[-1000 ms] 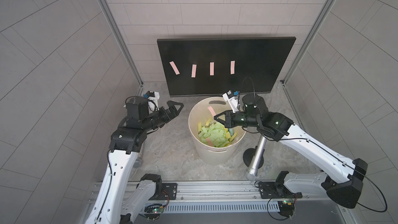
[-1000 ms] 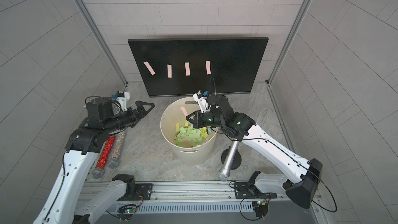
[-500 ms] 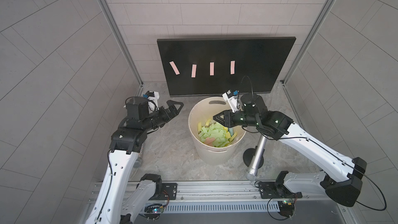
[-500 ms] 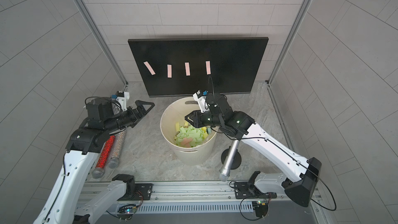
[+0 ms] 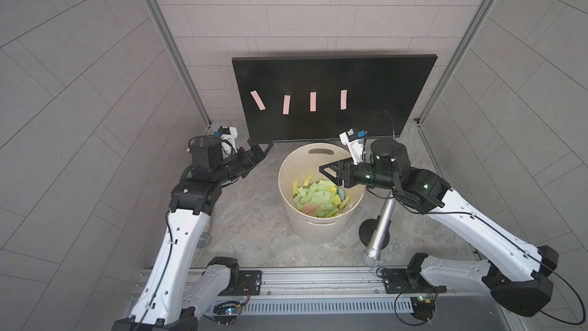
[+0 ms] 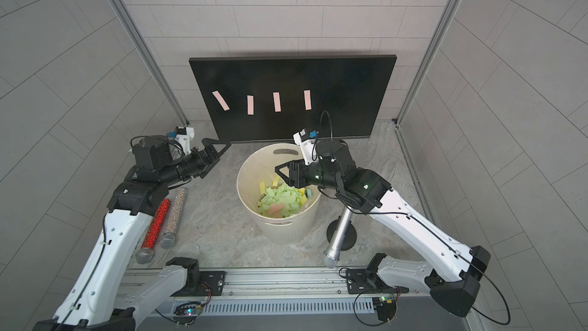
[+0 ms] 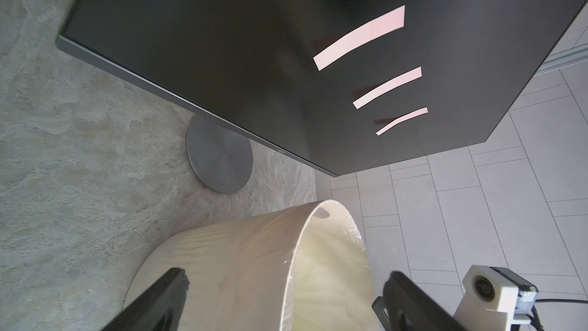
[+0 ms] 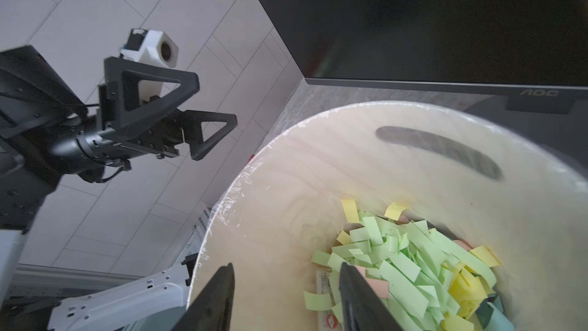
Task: Remove the sticky note from the monitor
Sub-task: Place the sticky note in the trash bin.
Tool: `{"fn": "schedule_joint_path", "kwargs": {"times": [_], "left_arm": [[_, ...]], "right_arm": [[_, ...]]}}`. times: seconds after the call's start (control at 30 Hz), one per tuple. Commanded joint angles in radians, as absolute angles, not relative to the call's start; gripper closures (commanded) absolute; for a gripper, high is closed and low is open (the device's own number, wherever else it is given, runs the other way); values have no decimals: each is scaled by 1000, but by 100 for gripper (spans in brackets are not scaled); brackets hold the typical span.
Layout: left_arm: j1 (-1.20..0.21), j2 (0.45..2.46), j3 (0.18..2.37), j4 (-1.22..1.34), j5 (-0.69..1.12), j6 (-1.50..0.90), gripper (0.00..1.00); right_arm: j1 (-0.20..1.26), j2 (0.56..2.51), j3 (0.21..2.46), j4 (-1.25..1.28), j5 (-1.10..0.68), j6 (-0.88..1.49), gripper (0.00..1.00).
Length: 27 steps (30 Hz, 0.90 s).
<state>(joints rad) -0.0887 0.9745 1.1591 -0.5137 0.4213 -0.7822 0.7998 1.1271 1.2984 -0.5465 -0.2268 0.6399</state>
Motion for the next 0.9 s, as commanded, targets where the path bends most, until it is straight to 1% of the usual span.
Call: {"fn": "schedule_joint_path", "kwargs": {"times": [0.0,0.17,0.37,0.53,0.57,0.6,0.63,0.87], "left_arm": [[-74,998,1154,-409,450,-832,2],[-60,1039,1152,-316,441,-895,1],[-45,1065,1110,-135,423,-988,1],[-34,1101,1095,-17,404,-1043,1],[-32,1110,1097,4,403,-1052,1],[-30,1119,1096,24,402,-1059,1],[-27,1131,1099,37,402,-1066,1],[-18,1214,1121,135,387,-1115,1]], "right_arm": [[784,1072,1266,-479,-202,632,39],[740,997,1210,-424,-211,630,29],[673,941,1172,-413,-239,627,23],[635,903,1150,-407,-254,628,15],[630,898,1147,-407,-255,627,12],[625,892,1142,-406,-250,627,3],[620,884,1138,-406,-247,624,0],[584,857,1132,-404,-241,605,0]]}}
